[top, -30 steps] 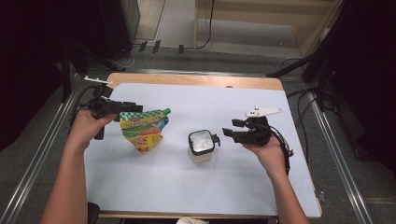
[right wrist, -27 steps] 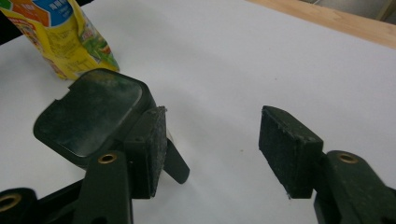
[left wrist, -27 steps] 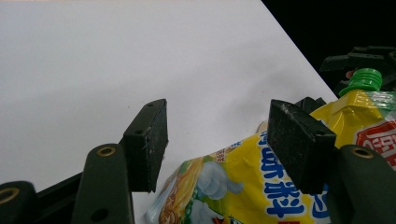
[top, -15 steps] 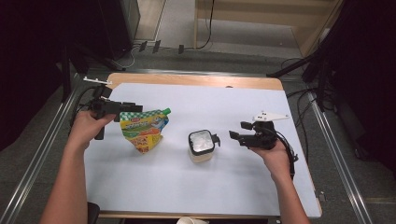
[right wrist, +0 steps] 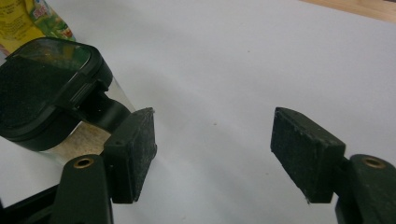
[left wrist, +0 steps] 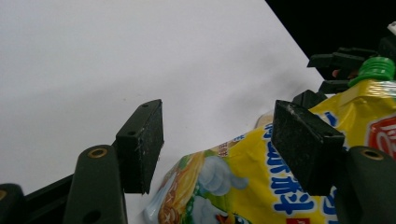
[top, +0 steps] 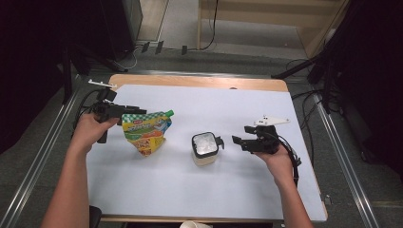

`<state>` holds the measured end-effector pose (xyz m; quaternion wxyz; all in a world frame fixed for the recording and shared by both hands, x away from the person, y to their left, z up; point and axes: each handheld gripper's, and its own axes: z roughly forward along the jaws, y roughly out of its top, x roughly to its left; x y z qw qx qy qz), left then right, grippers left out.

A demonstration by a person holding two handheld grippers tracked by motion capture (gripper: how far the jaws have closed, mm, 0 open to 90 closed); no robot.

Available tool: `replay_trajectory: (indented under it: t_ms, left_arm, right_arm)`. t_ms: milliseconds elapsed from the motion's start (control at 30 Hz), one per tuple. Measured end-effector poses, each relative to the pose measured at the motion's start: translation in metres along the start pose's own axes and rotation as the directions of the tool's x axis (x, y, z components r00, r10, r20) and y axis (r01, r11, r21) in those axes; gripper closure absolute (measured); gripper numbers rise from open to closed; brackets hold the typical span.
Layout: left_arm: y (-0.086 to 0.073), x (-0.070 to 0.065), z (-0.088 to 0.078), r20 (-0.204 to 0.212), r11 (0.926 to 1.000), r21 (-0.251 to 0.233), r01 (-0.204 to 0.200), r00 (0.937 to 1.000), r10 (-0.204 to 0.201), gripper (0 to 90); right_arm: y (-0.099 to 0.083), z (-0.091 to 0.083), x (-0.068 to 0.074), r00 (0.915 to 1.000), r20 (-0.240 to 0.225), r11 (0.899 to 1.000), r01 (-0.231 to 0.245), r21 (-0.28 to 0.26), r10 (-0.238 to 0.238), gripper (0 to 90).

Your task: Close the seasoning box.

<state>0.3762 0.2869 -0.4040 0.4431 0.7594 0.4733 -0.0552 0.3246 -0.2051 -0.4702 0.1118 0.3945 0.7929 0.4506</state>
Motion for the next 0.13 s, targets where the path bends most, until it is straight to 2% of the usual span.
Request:
replay_trajectory:
  t_ms: [133]
  left_arm:
    - [-0.0004, 0.0024, 0.0013, -0.007, 0.9998, 0.005, 0.017, 0.9998, -0.017, 35.1]
  right_arm:
    - [-0.0004, 0.0006, -0.0013, 1.0, 0.001, 1.0, -0.002, 0.001, 0.002, 31.7]
